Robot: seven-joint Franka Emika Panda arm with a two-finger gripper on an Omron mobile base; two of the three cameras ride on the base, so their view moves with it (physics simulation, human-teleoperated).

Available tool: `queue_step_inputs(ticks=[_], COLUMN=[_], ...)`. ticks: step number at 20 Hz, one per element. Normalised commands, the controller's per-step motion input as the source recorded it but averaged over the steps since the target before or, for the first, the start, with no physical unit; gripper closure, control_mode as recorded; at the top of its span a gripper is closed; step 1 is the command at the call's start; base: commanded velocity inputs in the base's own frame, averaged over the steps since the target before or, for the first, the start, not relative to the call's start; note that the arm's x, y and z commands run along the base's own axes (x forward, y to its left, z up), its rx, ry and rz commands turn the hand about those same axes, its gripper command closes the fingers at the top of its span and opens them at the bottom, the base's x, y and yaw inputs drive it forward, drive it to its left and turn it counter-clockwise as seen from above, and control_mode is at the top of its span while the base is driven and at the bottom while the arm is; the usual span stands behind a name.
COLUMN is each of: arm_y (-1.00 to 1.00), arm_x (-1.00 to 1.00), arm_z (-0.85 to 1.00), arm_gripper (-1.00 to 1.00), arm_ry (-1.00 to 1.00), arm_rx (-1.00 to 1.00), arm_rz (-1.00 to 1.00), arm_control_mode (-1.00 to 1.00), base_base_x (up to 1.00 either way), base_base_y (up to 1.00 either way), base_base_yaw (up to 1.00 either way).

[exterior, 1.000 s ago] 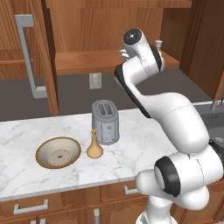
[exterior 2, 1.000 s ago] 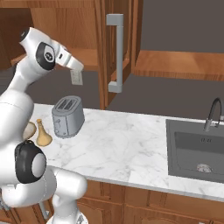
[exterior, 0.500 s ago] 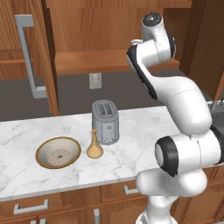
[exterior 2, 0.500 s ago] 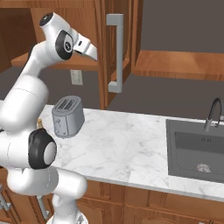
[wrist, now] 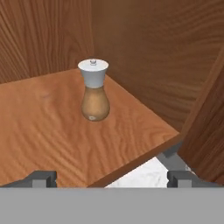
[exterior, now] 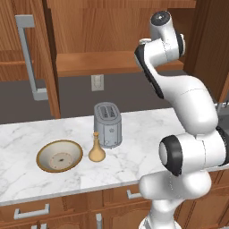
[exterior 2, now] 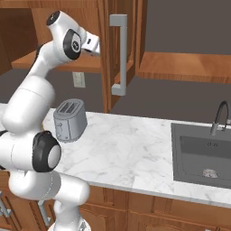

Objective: Retrieve the bottle and the shaker from the cabinet and place them next to the mixing bowl on the counter. Then add garlic from the fridge to the mixing bowl.

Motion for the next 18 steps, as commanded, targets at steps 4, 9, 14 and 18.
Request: queue_step_inputs(ticks=[4,9,14,18], arm_y=[-0.12,-0.34,0.00,-0.01], arm_x=[0.16,0.44,0.50,0.51], arm_z=[0.00,0.00,0.00,0.00], arm_gripper=[-1.00,-1.00,-1.00,-1.00], arm_ry=[-0.02,0.00,0.00,0.00], arm_rx=[0.00,0.00,0.00,0.00], arm_rz=[0.00,0.01,0.10,0.10], arm_control_mode=[-1.00,-1.00,-1.00,-1.00], base_base_x=[0.00,0.00,0.00,0.00], base_base_y=[0.00,0.00,0.00,0.00], base_base_yaw=[0.00,0.00,0.00,0.00])
